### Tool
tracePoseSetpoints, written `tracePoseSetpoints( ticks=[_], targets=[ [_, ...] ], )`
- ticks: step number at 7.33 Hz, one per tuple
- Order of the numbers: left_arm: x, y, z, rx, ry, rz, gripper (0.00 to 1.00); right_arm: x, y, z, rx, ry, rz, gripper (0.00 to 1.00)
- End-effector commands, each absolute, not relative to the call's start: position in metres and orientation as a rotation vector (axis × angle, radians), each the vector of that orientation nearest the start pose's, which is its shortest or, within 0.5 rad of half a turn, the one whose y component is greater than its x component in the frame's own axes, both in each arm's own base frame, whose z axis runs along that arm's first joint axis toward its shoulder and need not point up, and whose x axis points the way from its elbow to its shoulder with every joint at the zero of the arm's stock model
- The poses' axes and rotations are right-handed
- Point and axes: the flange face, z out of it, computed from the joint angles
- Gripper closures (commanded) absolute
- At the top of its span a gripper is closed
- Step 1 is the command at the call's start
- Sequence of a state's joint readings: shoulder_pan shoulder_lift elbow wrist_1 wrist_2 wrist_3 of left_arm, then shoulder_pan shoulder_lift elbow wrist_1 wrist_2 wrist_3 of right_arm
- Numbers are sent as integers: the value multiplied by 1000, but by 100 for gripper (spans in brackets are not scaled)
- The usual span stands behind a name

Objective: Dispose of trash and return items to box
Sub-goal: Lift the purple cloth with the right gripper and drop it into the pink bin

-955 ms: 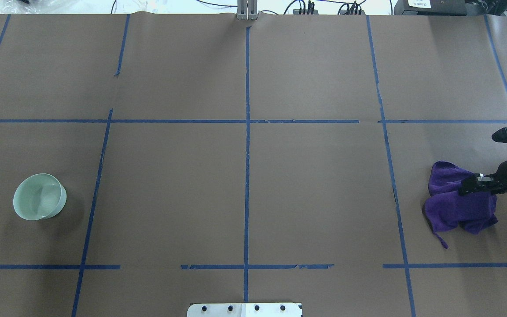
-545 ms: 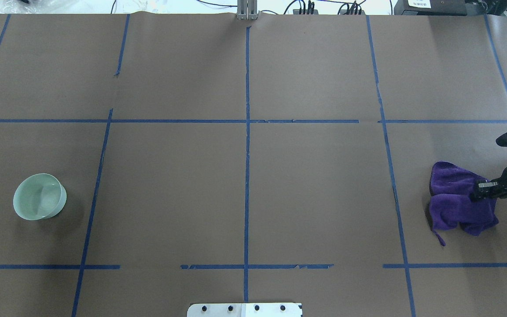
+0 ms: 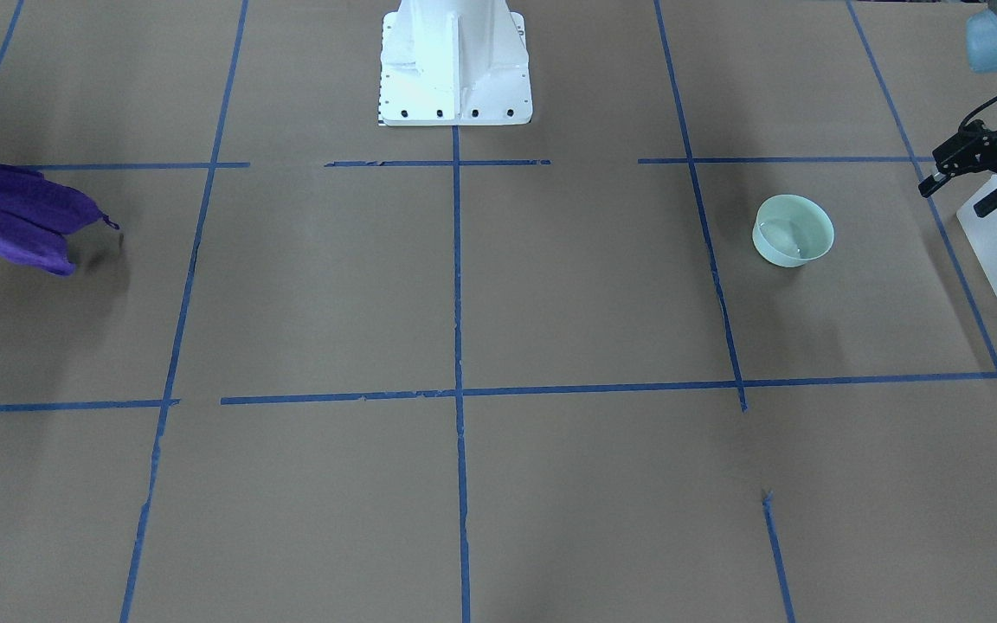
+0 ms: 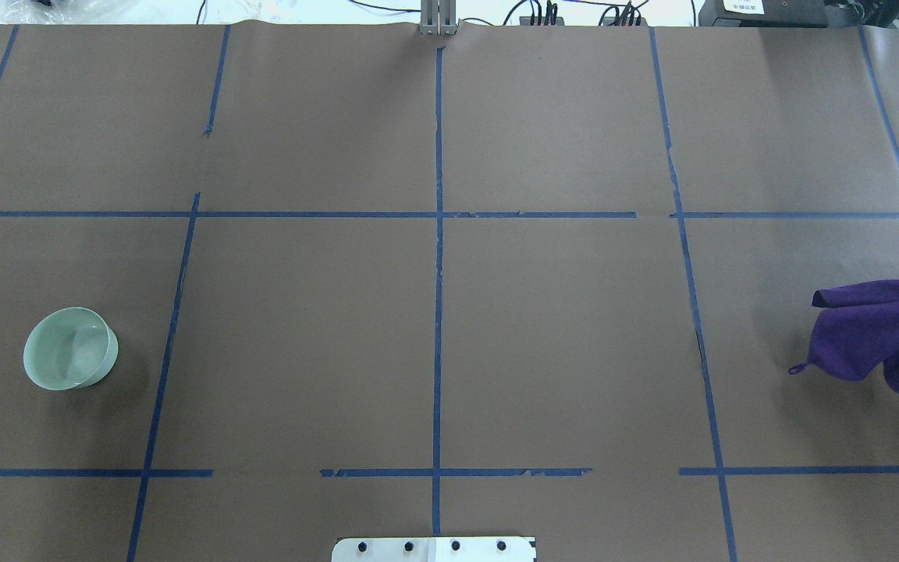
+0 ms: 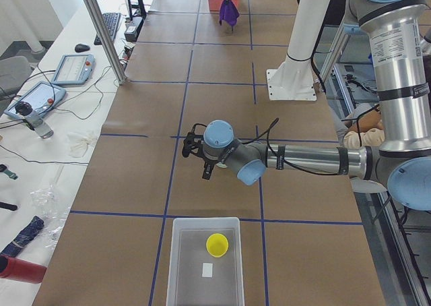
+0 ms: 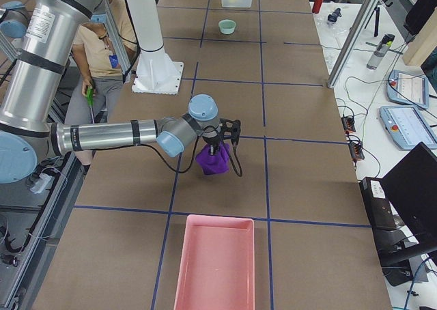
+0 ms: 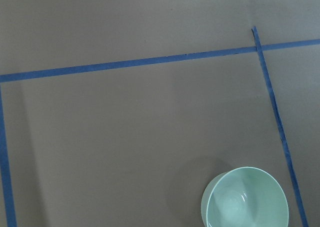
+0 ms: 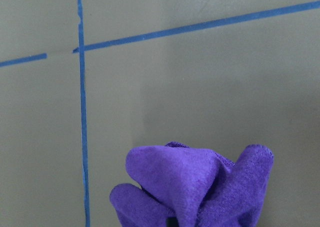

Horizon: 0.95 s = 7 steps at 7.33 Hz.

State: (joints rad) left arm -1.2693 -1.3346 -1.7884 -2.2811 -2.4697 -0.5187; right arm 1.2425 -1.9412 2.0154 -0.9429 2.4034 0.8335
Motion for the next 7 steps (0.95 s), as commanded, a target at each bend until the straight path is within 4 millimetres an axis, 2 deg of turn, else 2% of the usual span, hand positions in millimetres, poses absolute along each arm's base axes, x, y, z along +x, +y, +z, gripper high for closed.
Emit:
tracePoseSetpoints(
  ticks=[1, 2, 3, 4, 5, 6, 7],
  targets=[
    [71, -407, 567, 244, 1043, 117, 0, 22, -353, 531, 236, -963, 157, 100],
    [71, -407, 568, 242, 1043, 116, 0, 62, -349, 549, 262, -892, 87, 100],
    [71, -407, 569, 240, 1043, 117, 0, 114, -344, 571, 255, -825, 37, 100],
    [76, -406, 572, 229, 1042, 124, 0, 169, -361, 594, 272, -730, -40, 100],
    [80, -405, 571, 225, 1045, 132, 0, 199, -363, 636, 259, -692, -107, 100],
    [82, -404, 569, 220, 1057, 109, 0, 220, -372, 662, 252, -675, -129, 100],
    [96, -400, 566, 200, 1074, 106, 0, 221, -369, 688, 227, -688, -154, 100]
  ],
)
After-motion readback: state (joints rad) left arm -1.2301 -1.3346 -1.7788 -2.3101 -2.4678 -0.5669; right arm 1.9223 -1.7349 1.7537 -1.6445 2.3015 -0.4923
